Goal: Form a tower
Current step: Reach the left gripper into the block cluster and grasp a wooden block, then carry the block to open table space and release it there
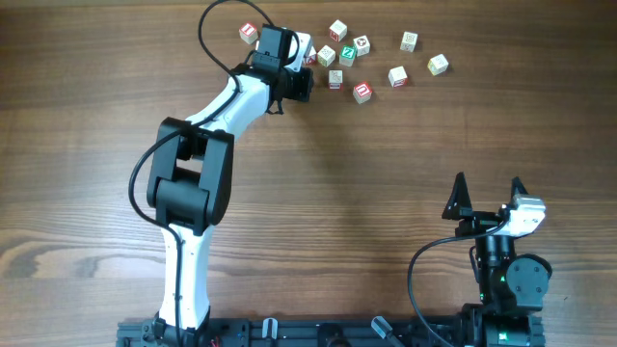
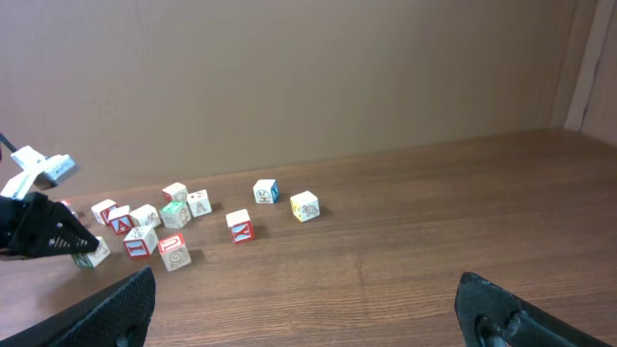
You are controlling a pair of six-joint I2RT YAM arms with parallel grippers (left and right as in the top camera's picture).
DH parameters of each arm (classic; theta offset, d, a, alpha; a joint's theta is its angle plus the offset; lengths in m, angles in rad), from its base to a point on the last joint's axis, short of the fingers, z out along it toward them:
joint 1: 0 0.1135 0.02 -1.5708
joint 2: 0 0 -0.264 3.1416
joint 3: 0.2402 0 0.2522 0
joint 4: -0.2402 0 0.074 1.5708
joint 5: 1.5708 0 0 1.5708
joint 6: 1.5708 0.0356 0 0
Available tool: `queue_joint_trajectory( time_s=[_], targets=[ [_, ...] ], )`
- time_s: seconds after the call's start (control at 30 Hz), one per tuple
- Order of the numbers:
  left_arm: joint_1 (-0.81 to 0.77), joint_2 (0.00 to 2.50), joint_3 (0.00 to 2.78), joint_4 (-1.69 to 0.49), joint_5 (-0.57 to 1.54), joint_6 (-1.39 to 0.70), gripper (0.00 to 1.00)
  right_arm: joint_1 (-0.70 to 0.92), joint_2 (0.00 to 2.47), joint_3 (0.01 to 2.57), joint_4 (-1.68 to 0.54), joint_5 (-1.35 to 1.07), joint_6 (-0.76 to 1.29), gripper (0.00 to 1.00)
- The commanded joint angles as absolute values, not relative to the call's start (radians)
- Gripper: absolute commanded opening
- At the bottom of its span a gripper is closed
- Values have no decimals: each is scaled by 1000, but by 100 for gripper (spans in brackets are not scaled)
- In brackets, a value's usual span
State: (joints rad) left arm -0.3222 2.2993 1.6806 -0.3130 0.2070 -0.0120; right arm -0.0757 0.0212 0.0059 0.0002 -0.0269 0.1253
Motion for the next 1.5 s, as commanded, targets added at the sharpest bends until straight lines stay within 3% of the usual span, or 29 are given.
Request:
queue_joint_trajectory(
  time_s=[0.0,0.23,0.43,0.57,0.87,1.47],
  targets=[
    [-317,2284,1697,-336,209,-8,31,-82,16,5,2,-46,107,100],
    [-335,2022,1697,-607,212,-196,28,-82,16,5,2,-46,107,100],
    [-382,1999,1663,-857,212,-221,22,-82,16,5,2,-46,107,100],
    [-444,1999,1572,-831,207,-222,20,-82,16,6,2,-46,107,100],
    [-503,1999,1317,-514,133,-414,20,-82,16,5,1,-46,107,99],
    [-579,1999,1276,-509,128,-435,26,-82,16,6,2,-46,108,100]
  ],
)
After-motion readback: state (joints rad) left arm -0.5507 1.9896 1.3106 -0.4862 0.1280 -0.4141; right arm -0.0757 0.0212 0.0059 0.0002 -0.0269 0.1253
